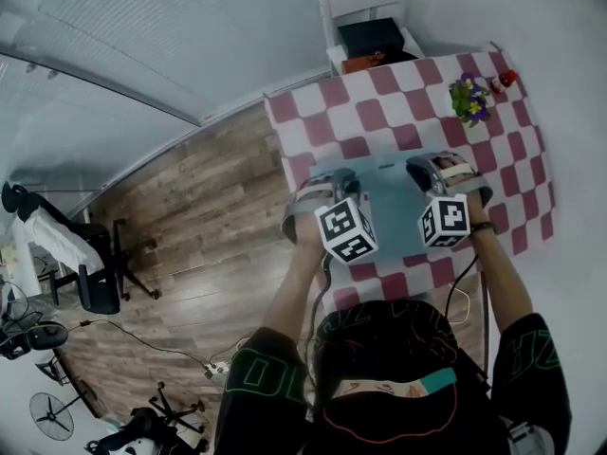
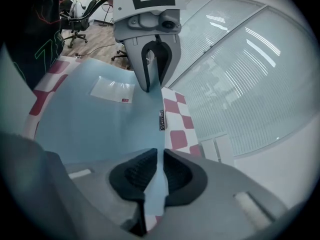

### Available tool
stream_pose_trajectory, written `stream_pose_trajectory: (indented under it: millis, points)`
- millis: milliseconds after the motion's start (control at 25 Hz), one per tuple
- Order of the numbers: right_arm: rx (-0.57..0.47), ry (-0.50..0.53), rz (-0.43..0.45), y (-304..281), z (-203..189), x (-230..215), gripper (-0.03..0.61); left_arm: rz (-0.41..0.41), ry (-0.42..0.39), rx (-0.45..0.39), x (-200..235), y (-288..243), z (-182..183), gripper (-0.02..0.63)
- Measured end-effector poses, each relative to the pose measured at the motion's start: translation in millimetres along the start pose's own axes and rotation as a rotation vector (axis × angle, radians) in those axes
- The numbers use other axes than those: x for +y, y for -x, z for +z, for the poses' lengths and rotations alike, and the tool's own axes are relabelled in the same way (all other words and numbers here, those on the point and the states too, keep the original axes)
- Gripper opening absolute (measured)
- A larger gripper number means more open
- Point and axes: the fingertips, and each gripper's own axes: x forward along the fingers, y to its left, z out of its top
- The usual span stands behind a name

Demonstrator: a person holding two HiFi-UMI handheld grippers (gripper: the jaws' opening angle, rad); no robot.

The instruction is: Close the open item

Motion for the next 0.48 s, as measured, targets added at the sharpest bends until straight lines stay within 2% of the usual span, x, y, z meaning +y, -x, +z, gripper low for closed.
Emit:
stream_pose_trajectory:
  millis: [360, 480]
  points:
    - [-0.007, 0.0, 0.074, -26.6, -5.1, 1.4, 0.049, -0.103, 0.054, 0.026, 7.4, -20.8, -8.5, 0.104]
    - [-0.002, 0.003, 0.107, -33.6, -5.2, 3.6, 0.052, -0.17, 0.075, 0.052, 9.5, -26.5, -14.4, 0.11]
